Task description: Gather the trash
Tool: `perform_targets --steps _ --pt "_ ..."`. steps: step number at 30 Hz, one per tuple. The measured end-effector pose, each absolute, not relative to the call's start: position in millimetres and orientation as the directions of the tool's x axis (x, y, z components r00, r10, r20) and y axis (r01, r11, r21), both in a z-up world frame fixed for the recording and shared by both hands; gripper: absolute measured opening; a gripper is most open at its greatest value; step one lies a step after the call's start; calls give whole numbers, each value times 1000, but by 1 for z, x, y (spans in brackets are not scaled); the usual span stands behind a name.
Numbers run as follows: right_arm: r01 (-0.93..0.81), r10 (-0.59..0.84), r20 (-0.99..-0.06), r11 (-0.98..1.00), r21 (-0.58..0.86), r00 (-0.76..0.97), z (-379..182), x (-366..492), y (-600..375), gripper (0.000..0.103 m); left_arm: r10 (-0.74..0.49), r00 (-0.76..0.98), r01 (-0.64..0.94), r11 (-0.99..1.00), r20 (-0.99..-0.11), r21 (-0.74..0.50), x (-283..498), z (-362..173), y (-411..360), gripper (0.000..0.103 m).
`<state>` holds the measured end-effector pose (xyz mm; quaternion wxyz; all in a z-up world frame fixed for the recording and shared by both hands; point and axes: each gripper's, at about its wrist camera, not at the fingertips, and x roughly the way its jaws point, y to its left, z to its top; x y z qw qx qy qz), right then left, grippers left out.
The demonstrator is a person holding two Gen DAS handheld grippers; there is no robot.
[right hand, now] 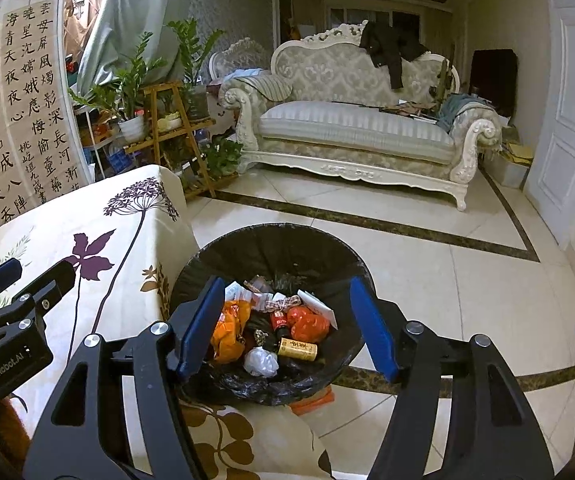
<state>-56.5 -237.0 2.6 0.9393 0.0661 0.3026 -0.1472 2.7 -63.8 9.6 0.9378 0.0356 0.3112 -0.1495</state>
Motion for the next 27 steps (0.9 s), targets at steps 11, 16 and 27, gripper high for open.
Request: perform_targets --steps 11,16,27 --pt "319 -239 -587 947 34 773 3 -58 -237 64 -263 757 301 953 -599 -38 3 9 -63 83" --pt "319 -239 -586 947 34 774 3 -57 -237 64 -261 757 300 953 -599 -36 3 9 -63 83" --pt "319 -240 -586 947 34 774 4 -57 -237 64 -260 759 299 954 -597 -35 3 8 -62 83"
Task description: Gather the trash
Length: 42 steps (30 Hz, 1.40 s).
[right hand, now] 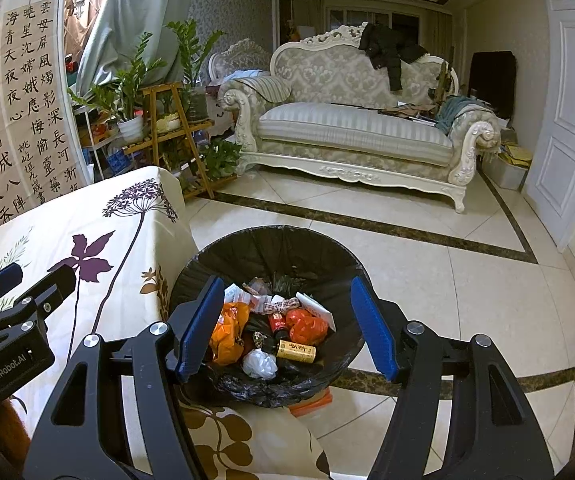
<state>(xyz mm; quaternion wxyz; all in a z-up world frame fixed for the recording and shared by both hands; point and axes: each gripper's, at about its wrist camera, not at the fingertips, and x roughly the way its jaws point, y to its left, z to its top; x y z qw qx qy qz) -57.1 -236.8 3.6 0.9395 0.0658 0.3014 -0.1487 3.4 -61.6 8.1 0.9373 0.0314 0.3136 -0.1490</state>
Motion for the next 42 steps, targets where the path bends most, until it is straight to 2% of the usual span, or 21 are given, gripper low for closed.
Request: perform_targets --steps 42 --pt "319 -240 -586 947 34 774 4 -57 -236 64 -262 758 296 954 -597 -42 5 6 -59 83"
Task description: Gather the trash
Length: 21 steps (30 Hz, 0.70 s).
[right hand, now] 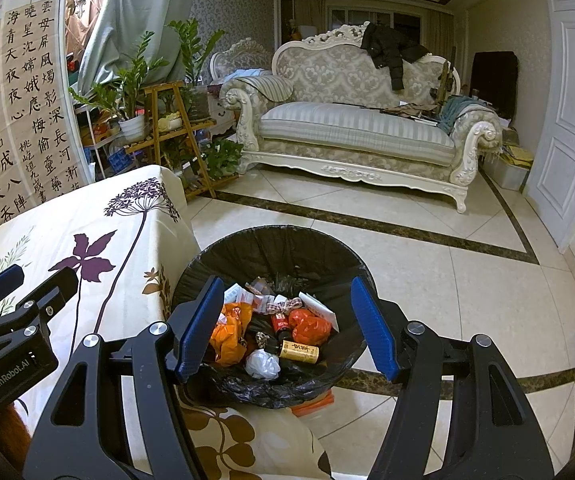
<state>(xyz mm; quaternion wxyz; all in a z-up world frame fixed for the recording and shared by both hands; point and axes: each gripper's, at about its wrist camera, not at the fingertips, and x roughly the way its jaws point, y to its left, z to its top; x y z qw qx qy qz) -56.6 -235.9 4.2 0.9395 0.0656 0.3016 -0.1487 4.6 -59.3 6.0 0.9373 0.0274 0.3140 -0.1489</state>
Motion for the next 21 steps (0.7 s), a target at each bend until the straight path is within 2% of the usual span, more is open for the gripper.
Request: perform_targets --steps 17,21 --pt "318 -239 -589 948 33 772 5 -56 -235 64 -251 778 287 958 -576 -30 4 9 -60 84" --pt "318 -239 -589 948 33 772 5 -56 -235 64 -268 768 288 956 -582 -60 6 8 -58 85"
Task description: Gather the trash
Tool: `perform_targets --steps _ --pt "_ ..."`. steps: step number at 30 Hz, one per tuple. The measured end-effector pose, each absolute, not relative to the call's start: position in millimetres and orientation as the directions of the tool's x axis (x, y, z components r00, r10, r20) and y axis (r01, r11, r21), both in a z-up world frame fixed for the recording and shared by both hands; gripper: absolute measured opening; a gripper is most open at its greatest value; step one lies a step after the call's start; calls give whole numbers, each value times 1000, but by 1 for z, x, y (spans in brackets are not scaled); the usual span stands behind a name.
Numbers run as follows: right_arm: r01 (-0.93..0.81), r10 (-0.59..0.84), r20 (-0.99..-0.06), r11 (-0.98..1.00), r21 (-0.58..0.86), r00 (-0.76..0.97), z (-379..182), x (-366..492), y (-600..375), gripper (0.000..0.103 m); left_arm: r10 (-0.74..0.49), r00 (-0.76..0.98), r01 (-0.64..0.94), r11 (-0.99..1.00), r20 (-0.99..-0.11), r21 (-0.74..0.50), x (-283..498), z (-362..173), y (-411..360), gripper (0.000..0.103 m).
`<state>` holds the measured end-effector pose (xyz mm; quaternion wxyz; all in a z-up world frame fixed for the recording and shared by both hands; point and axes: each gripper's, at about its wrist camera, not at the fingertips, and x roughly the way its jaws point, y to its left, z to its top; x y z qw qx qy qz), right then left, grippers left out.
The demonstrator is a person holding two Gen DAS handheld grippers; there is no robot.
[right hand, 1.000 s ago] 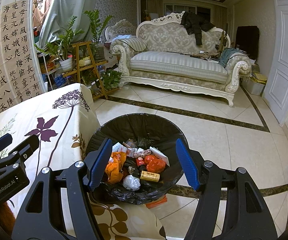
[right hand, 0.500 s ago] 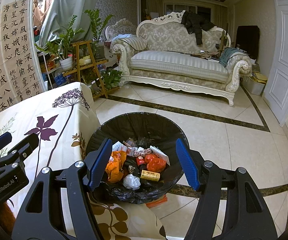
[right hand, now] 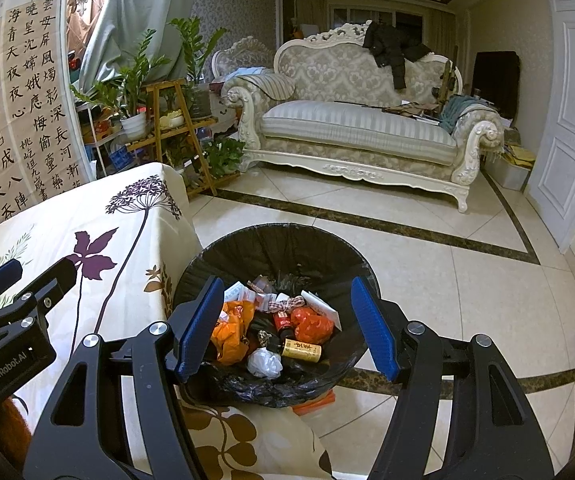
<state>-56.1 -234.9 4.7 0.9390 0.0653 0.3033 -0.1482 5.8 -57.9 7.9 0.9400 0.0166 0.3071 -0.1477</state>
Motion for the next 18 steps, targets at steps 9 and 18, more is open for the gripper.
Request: perform_targets --steps 9,18 --pt "312 -234 -594 950 30 770 4 -57 -230 64 -267 776 298 954 -572 -41 7 7 -59 85" --pt "273 -204 -603 962 24 771 0 -46 -213 65 -220 751 239 970 -623 -54 21 -3 -40 85"
